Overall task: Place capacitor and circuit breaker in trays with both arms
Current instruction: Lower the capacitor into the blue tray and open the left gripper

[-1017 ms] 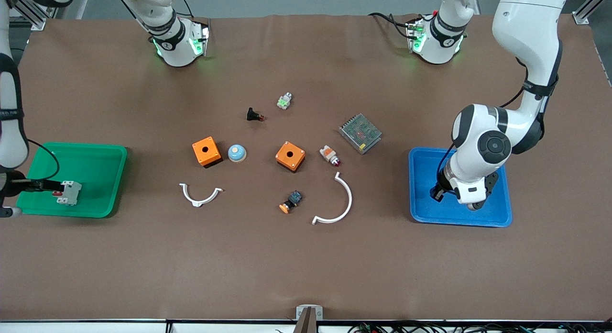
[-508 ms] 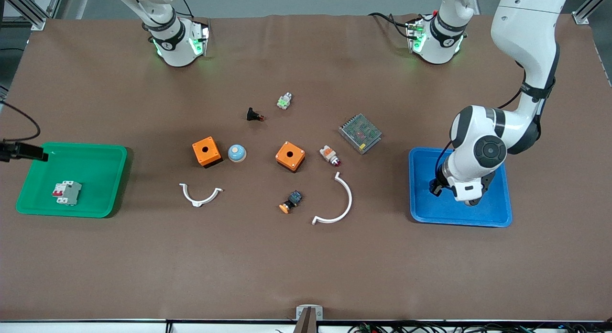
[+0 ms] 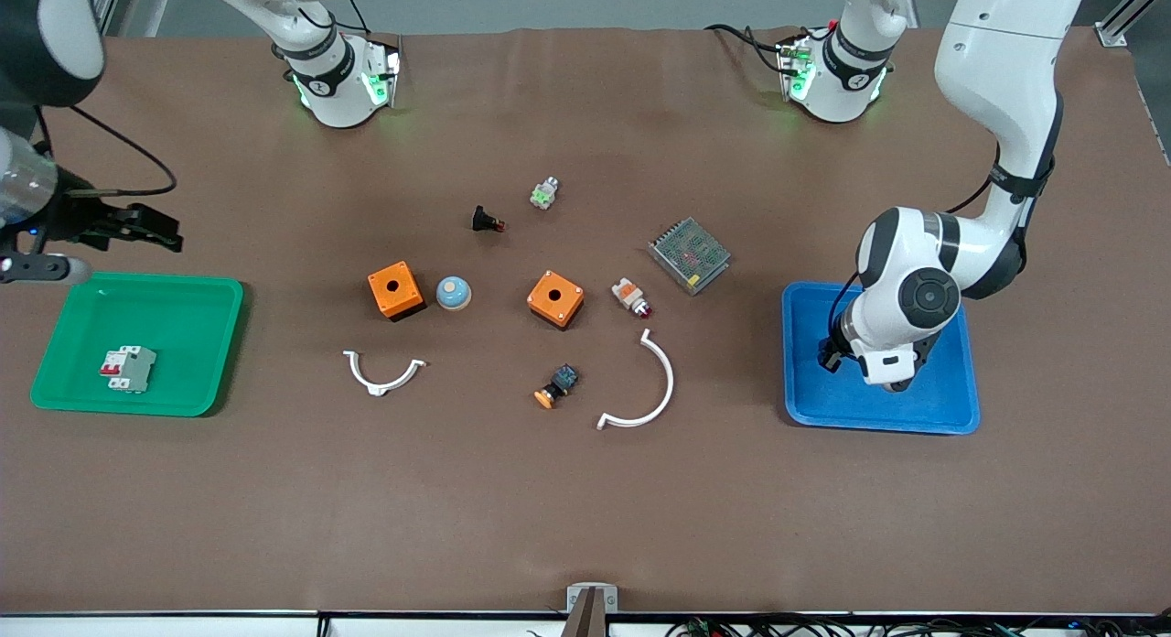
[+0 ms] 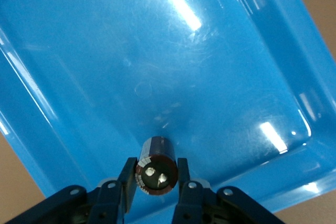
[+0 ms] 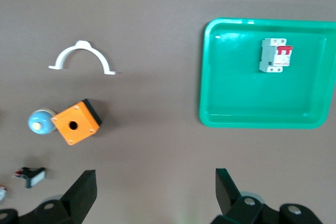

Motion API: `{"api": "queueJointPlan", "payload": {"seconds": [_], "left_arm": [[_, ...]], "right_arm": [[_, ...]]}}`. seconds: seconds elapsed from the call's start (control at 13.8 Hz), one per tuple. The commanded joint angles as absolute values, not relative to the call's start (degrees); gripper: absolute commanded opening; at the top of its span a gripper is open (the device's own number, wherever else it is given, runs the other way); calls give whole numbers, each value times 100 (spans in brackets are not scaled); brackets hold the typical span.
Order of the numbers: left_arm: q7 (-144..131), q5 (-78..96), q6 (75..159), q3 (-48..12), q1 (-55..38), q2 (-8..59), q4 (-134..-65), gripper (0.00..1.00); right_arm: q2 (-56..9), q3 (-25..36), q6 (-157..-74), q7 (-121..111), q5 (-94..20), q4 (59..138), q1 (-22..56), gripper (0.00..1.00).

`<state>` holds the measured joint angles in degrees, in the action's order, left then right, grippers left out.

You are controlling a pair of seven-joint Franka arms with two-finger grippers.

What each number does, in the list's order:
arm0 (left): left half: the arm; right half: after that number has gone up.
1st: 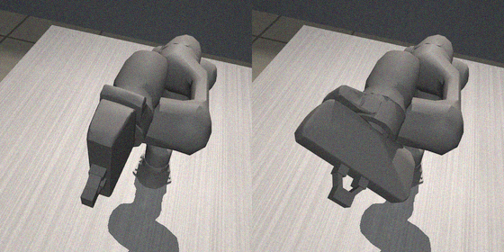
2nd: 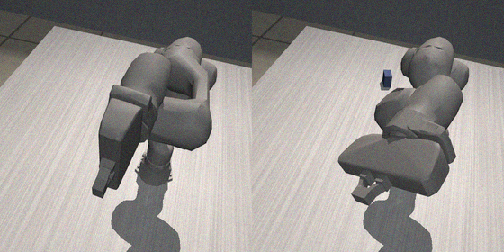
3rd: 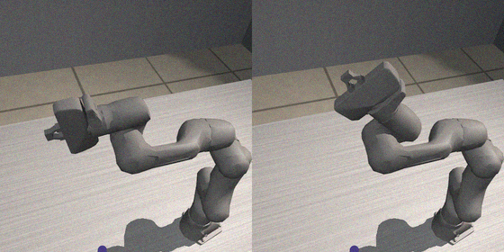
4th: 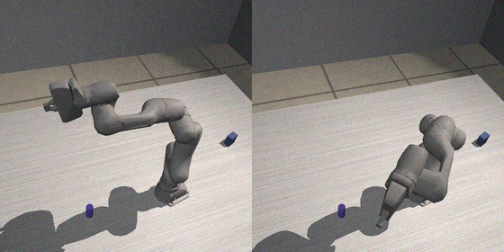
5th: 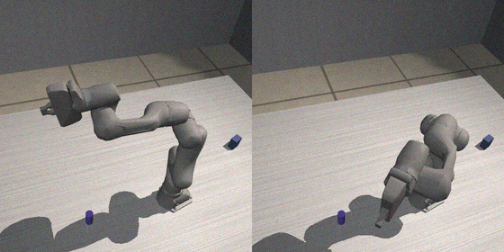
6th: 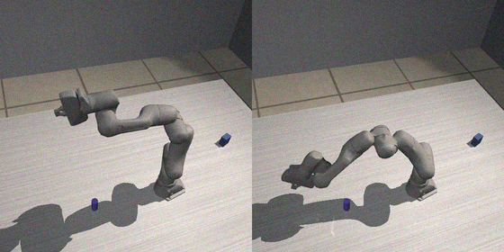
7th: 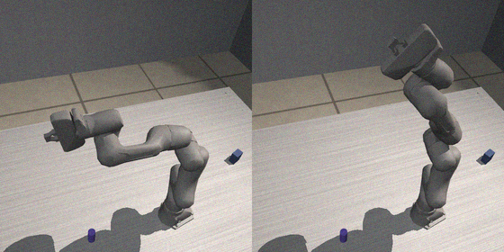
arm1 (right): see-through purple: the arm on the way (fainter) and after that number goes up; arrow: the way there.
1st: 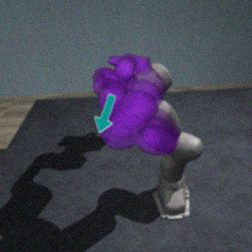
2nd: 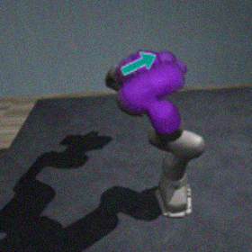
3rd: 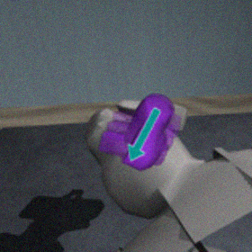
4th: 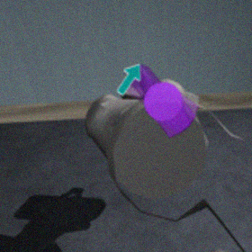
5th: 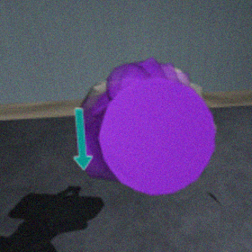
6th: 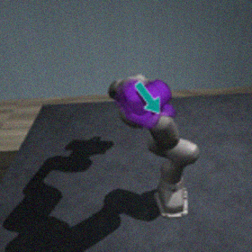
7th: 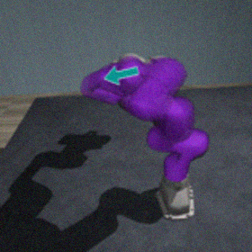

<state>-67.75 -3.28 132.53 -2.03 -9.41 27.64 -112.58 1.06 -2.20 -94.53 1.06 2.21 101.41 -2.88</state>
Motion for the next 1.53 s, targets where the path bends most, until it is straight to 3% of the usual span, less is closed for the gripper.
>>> {"api": "queueJointPlan", "payload": {"seconds": [0.0, 0.07, 0.36, 0.58, 0.87, 1.16, 1.45], "left_arm": [[-6917, -404, 13245, -237, -932, 2760, -11206, 84], [-6926, -404, 13236, -237, -932, 2734, -11206, 99], [-6882, -413, 13140, -237, -958, 2418, -11093, 99], [-6436, -413, 12701, -316, -949, 1987, -10917, 99], [-4626, -422, 11736, -308, -923, 1215, -10803, 99], [-3843, -422, 9875, -255, -809, 887, -9532, 100], [-3036, -439, 8950, -246, -730, 826, -8668, 100]], "right_arm": [[255, -158, -9641, 439, 36, 10310, -18, 100], [229, -158, -9816, 457, -61, 10344, 0, 100], [220, -158, -10081, 536, -255, 10503, 18, 100], [45, -158, -9705, 440, -255, 9828, 9, 100], [35, -141, -9659, 439, -185, 9581, -18, 100], [26, -132, -9677, 439, -184, 9387, -44, 100], [18, -132, -9677, 439, -158, 9299, -35, 100]]}}
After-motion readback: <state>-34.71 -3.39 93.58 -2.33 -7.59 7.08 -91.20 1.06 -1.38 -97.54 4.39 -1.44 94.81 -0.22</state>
